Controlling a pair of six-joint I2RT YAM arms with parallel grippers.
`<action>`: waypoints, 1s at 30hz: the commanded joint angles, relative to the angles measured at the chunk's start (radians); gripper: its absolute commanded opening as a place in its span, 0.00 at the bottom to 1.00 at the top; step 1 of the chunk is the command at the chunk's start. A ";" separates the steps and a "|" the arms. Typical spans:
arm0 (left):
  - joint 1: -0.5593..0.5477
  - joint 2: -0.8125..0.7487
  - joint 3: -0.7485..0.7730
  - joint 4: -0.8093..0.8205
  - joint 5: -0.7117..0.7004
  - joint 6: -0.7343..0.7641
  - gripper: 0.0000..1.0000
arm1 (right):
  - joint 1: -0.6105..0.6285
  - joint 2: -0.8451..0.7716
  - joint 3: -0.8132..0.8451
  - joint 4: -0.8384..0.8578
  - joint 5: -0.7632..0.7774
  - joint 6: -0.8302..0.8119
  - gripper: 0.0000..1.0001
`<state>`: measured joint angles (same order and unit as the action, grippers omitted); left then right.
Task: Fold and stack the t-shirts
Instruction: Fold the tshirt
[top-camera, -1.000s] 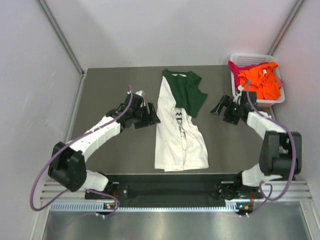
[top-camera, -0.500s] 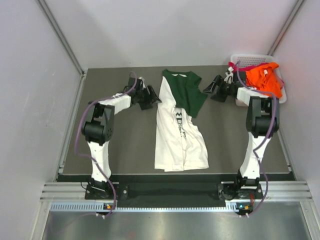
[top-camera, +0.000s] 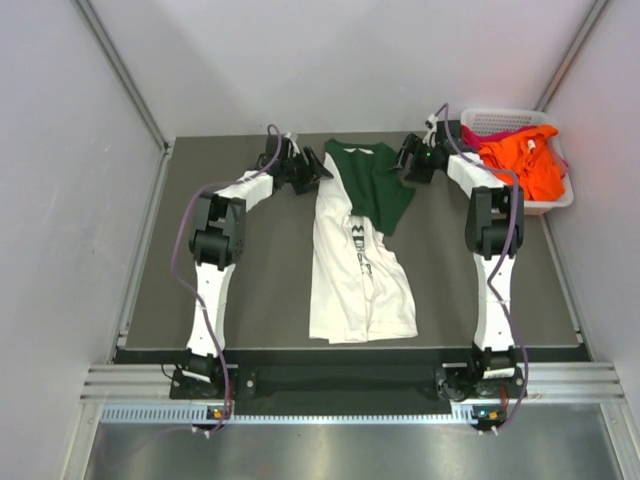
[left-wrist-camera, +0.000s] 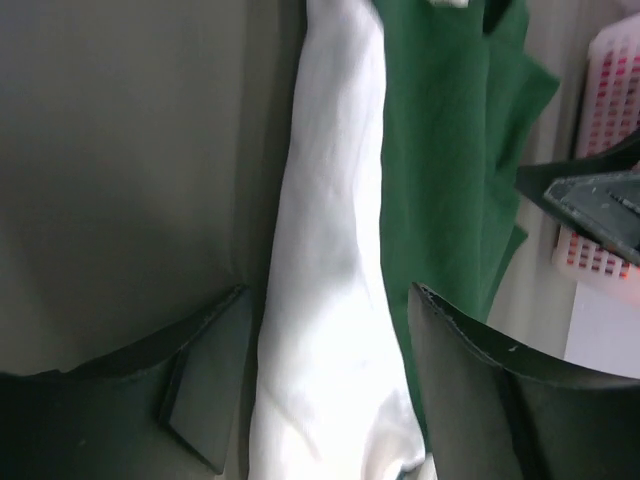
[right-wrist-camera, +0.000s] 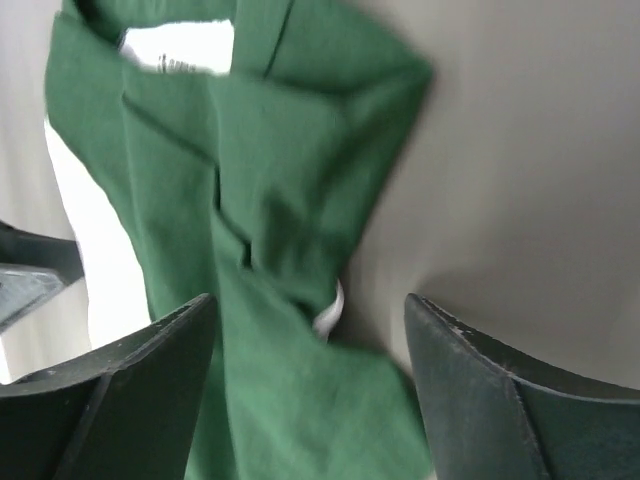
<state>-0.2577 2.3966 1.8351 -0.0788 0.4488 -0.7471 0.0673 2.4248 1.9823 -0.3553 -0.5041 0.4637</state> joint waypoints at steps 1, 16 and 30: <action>0.014 0.096 0.111 -0.027 -0.004 -0.018 0.68 | 0.006 0.097 0.108 -0.116 0.084 -0.049 0.75; 0.089 0.256 0.314 0.042 0.051 -0.142 0.00 | 0.006 0.217 0.354 -0.048 0.075 -0.010 0.00; 0.121 0.266 0.318 0.099 0.008 -0.199 0.13 | 0.005 0.234 0.374 0.119 0.042 0.085 0.17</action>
<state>-0.1539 2.6366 2.1212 -0.0307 0.4969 -0.9195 0.0738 2.6312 2.2932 -0.3267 -0.4335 0.5121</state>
